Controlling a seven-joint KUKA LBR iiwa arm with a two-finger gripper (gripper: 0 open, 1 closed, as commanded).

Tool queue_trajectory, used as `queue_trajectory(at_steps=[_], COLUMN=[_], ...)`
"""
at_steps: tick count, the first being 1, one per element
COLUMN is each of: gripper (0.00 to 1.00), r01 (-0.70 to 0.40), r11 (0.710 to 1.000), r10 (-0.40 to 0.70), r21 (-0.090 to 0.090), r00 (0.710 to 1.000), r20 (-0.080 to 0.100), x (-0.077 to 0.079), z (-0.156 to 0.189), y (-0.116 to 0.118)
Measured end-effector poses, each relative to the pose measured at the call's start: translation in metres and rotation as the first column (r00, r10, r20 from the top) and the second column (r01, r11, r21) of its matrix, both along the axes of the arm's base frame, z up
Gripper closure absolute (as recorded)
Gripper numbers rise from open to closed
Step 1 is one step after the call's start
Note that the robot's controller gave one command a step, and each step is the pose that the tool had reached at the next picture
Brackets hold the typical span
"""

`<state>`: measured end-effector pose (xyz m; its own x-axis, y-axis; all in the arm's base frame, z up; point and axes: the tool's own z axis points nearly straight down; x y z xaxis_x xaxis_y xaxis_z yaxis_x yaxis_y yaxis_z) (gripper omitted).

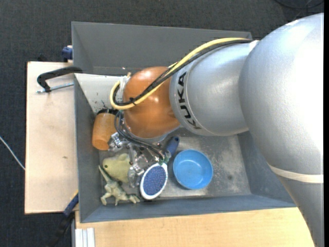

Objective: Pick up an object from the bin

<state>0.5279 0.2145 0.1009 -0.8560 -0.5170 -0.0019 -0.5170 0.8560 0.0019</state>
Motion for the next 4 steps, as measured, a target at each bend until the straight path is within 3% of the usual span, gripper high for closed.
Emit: queue_trajectory(at_steps=[1, 2, 3, 4], gripper=[0.0, 0.0, 1.0, 1.0], r01=[-0.031, -0.028, -0.028, -0.025], r11=[1.0, 1.0, 1.0, 1.0], r10=[0.031, 0.028, 0.028, 0.025], r21=[-0.002, 0.0, 0.002, 0.002], r00=[1.0, 1.0, 1.0, 1.0], r20=[-0.002, 0.0, 0.007, 0.005], x=[0.001, 0.002, 0.004, 0.006], z=[-0.031, -0.03, -0.028, -0.018], y=[0.002, 0.003, 0.003, 0.004])
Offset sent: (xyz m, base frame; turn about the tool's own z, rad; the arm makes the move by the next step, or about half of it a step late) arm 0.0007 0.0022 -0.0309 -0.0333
